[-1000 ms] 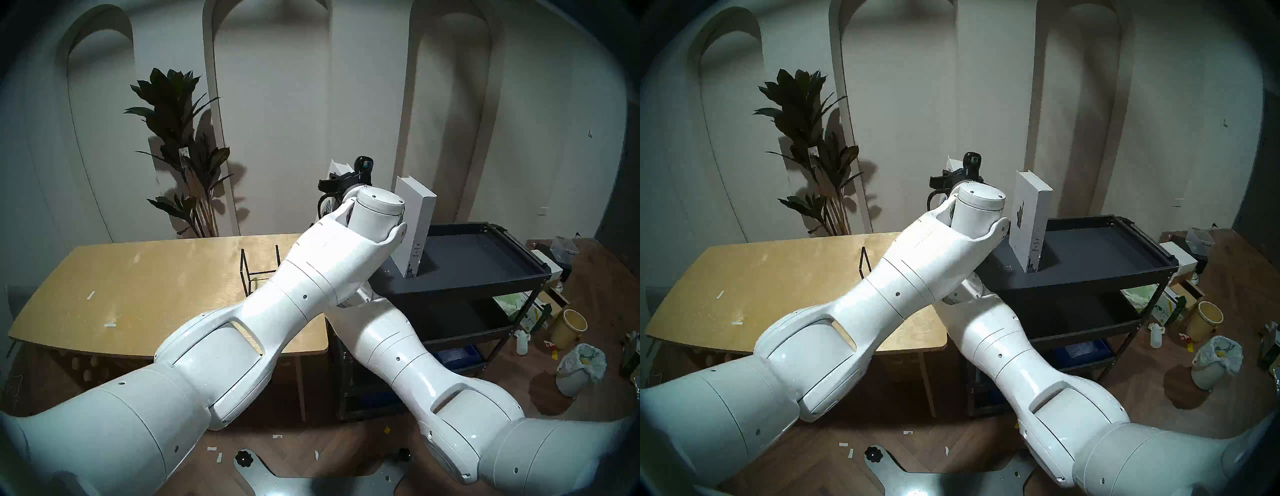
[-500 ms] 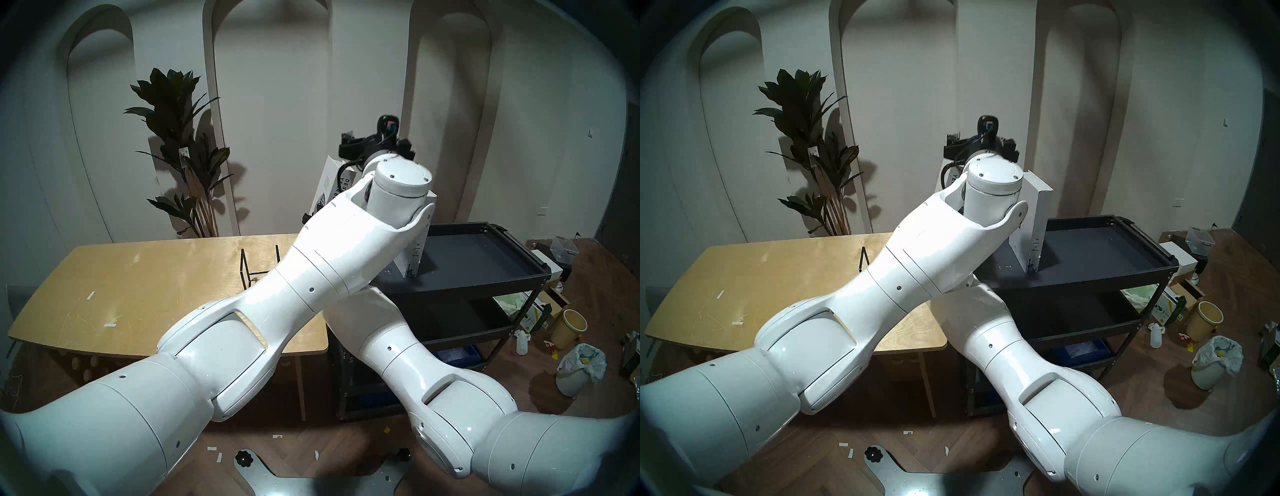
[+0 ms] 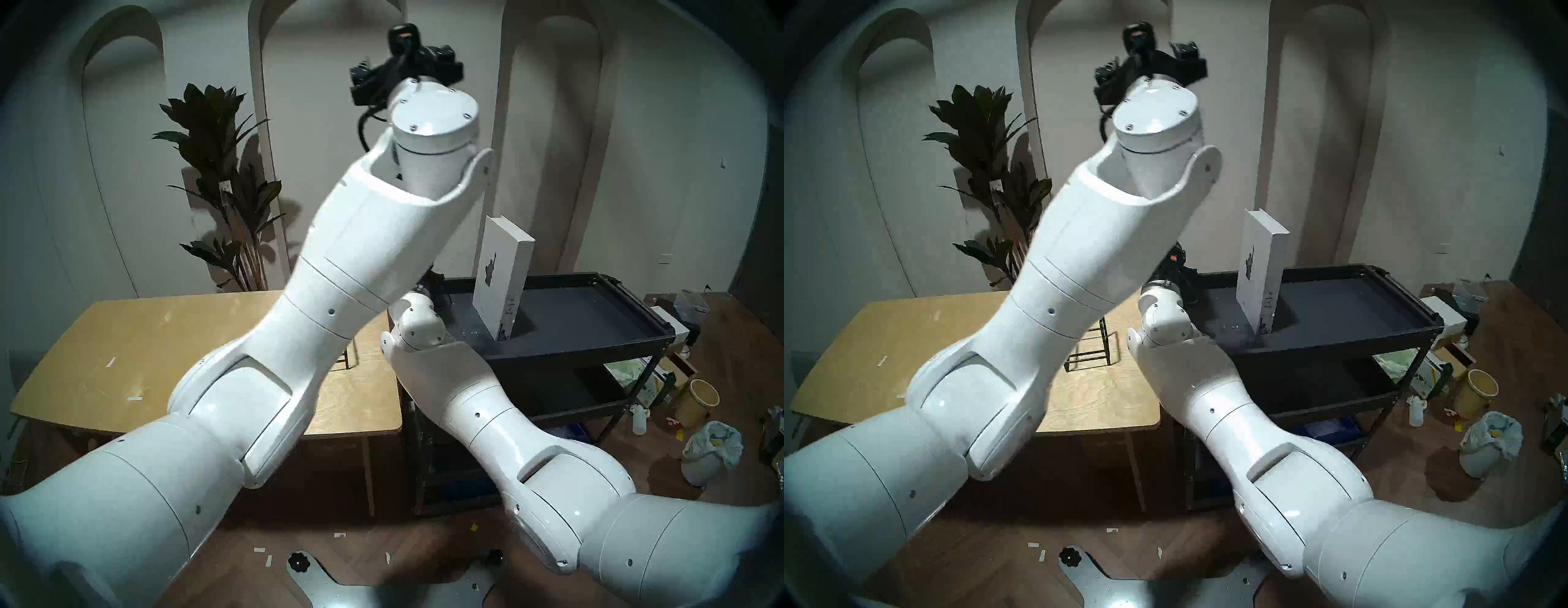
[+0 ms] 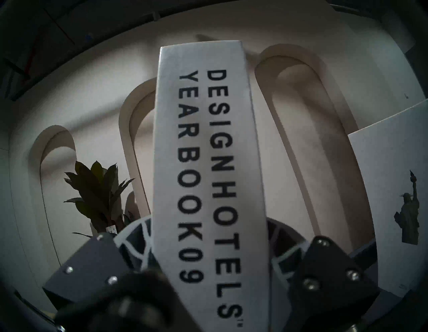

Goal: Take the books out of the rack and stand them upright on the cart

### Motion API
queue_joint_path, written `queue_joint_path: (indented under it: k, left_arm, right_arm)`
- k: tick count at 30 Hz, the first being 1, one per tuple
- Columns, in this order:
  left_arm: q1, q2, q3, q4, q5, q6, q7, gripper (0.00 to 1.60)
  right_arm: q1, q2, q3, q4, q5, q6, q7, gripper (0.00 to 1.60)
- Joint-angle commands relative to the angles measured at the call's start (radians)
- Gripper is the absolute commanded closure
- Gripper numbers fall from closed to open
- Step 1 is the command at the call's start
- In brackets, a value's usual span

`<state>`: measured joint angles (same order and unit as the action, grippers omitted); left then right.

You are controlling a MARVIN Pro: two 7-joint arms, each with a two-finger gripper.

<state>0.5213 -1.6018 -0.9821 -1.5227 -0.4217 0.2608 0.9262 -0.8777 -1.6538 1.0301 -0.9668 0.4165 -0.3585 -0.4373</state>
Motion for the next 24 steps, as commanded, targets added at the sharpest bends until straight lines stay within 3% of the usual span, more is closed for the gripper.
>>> queue_joint_path:
  k: [1, 16, 24]
  left_arm:
    - [0.067, 0.117, -0.153, -0.027, 0.01, -0.001, 0.053, 0.0]
    - [0.31, 0.299, -0.392, -0.048, -0.037, -0.003, 0.14, 0.0]
    - [0.435, 0.329, -0.487, -0.067, -0.11, 0.001, 0.153, 0.0]
  right_arm:
    - [0.055, 0.033, 0.01, -0.013, -0.022, 0.018, 0.002, 1.6]
    - [0.089, 0.12, 0.003, -0.025, -0.07, 0.101, 0.033, 1.6]
    - [0.074, 0.194, -0.03, -0.036, -0.1, 0.143, 0.104, 1.6]
